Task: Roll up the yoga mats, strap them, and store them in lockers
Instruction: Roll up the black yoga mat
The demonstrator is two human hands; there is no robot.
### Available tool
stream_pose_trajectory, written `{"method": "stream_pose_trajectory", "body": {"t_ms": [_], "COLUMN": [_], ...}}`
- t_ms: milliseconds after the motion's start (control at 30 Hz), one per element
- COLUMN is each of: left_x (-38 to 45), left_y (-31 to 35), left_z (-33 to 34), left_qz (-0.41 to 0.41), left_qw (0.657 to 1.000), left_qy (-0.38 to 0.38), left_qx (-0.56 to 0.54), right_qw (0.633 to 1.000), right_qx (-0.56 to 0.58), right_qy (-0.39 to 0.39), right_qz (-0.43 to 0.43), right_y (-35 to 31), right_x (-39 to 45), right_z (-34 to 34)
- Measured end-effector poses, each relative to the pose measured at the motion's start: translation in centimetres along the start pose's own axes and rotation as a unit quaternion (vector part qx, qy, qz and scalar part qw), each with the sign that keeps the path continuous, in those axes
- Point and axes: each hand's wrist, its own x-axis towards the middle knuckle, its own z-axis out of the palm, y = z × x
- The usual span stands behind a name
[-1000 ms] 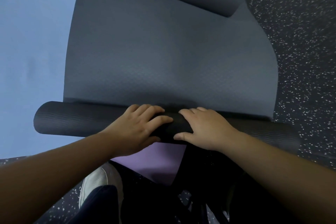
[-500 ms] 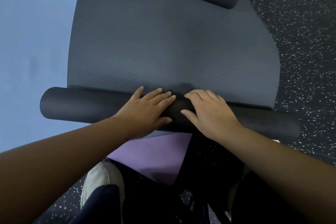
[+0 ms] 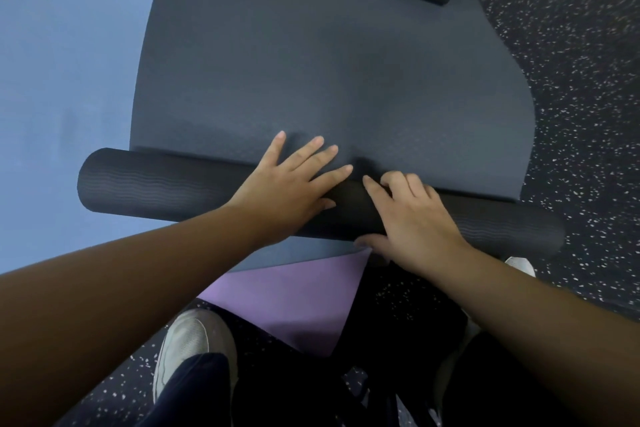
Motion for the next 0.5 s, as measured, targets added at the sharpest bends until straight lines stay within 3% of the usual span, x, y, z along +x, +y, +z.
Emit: {"method": "stream_pose_trajectory", "body": {"t_ms": [167,500], "left_x": [-1.7,-3.1], "left_y": [0.8,1.3], "left_z": [1.9,3.2], "left_qz": [0.046,0.035], "left_qw": [0.994,0.992], "left_qy": [0.103,0.125], "left_qx": [-0.014,0.007], "right_qw": [1.000,0.994], "right_qx": [-0.005,0.031], "right_qy": [0.013,0.030], "right_qz": [0.010,0.101], "right_y": [0.0,-0.3], "right_x": [0.2,1.0], "right_z": [-0.3,-0.1]}}
